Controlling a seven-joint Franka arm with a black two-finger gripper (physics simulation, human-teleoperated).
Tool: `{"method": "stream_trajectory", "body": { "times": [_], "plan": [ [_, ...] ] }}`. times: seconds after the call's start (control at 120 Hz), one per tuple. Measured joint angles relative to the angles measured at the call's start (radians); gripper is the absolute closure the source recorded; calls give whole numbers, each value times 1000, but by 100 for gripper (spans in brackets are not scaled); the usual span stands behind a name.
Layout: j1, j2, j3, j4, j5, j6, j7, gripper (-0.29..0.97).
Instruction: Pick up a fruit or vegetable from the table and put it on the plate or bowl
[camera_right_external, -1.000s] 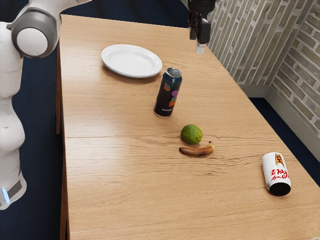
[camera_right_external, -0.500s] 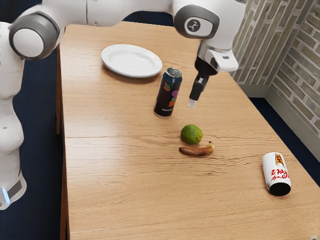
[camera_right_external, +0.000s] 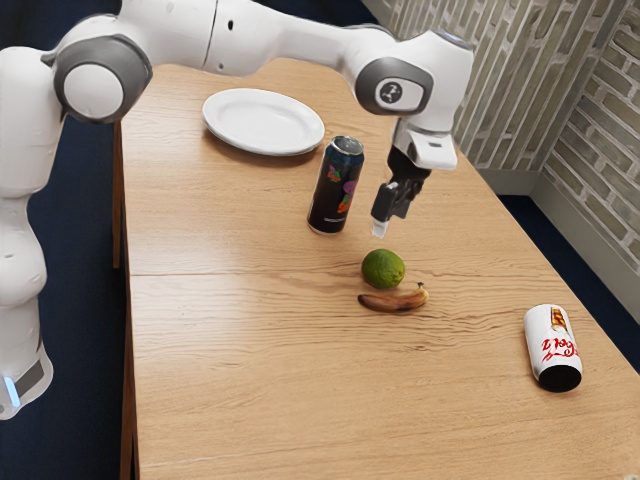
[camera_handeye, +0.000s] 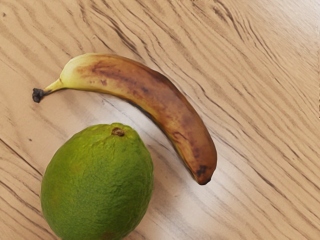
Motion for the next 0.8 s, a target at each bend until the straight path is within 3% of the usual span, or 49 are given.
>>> {"method": "stream_trajectory", "body": {
  "times": [0.1, 0.175, 0.8],
  "plan": [
    [-115, 38, 135, 1, 6, 15, 46, 0],
    [-150, 53, 179, 2, 7, 24, 76, 0],
    [-186, 141, 223, 9, 10, 75, 223, 0]
  ]
}}
